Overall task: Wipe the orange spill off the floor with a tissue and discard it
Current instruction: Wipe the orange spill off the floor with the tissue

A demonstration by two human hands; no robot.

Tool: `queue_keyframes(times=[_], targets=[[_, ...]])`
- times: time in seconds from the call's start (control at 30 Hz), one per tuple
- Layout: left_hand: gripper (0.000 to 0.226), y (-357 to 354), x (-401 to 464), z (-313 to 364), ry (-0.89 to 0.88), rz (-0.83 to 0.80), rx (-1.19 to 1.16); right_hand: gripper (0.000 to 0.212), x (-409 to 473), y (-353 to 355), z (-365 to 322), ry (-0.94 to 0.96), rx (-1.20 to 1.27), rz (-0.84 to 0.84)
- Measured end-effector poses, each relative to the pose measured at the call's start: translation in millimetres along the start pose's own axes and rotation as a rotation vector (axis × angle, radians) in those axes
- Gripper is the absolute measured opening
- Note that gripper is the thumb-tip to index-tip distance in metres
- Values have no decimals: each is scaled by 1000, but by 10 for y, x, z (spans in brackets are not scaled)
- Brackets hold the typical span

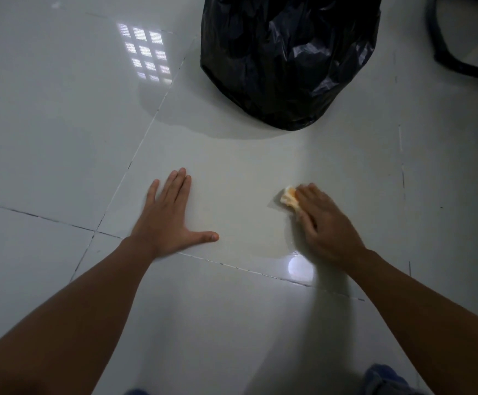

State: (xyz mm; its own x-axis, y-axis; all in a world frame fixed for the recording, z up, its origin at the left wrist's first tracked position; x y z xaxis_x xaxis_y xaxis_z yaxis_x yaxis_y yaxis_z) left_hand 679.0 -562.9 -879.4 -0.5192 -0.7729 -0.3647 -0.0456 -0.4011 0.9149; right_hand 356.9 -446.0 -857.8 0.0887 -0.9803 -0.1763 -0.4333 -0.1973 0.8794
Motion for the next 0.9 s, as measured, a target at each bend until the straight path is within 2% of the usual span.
queue_keyframes(times=[0.13,0.3,0.57,0.7,0.8,0.9], targets=[[143,5,-16,8,-2,-6,11,59,-44,-180,-189,120,-206,-155],[153,29,-49,-44,-57,-89,59,71,27,-257,-359,140,-264,-257],[152,55,-61,-53,-75,-111,85,72,-28,-392,-532,368,-288,-380],[152,55,-62,-39,-68,-122,70,72,-281,-412,-397,497,-318,-429],[153,80,-72,-24,-57,-142,48,72,-470,-296,-146,453,-335,-437],[155,101,-76,-4,-48,-156,32,74,-635,-158,116,276,-328,-362]])
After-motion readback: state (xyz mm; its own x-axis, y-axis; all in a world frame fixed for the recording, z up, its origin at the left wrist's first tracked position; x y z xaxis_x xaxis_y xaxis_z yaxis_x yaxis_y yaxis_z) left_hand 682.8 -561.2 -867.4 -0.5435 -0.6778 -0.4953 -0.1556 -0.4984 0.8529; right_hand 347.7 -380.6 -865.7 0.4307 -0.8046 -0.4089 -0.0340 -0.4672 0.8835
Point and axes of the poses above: each hand's wrist, its own x-axis towards the middle knuckle, its own y-axis out of the back of the hand, z = x × y, the point moved 1 cm from there along x, towards the middle knuckle, and after that the axes turned 15 degrees about -z, right-handed, at the moved point
